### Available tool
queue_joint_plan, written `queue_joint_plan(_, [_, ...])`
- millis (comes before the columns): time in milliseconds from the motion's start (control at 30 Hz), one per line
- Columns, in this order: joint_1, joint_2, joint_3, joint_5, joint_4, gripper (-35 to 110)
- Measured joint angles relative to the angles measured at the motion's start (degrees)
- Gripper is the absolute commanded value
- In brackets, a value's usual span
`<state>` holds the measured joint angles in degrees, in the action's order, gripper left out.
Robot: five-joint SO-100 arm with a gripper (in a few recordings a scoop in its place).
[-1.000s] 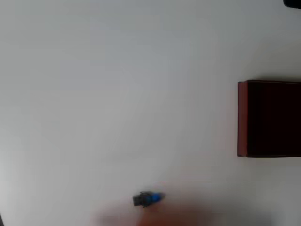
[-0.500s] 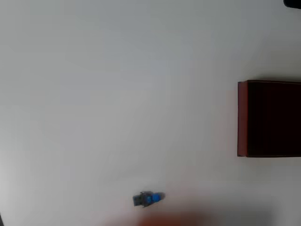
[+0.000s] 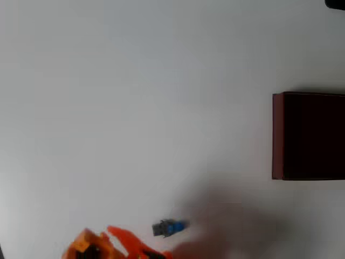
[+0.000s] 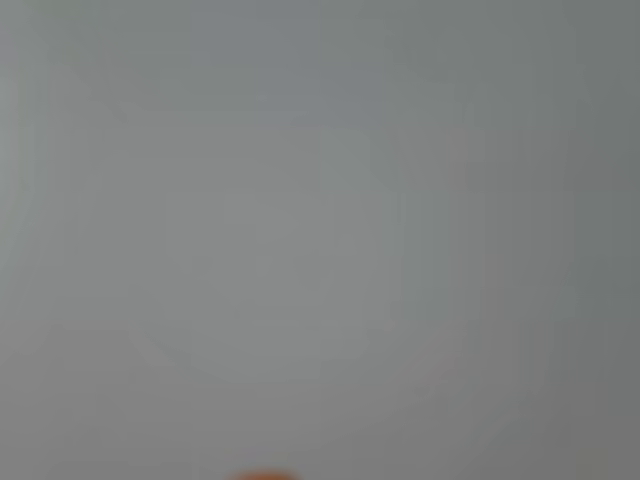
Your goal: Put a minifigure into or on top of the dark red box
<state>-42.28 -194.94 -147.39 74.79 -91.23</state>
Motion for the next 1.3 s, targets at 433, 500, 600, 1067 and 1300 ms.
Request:
queue_joint_plan(433, [31.55,10.20,-4.57,5.71,-6.33,15])
queue_joint_plan(500, [34.54,11.07,-4.57,7.03,-7.21,16])
queue_joint_plan(600, [37.53,17.05,-3.43,8.44,-9.05,17])
queue_joint_plan(1067, [31.90,38.41,-2.55,24.96,-7.82,19])
queue_joint_plan(1300, [25.49,53.35,-0.44,28.21,-1.05,19])
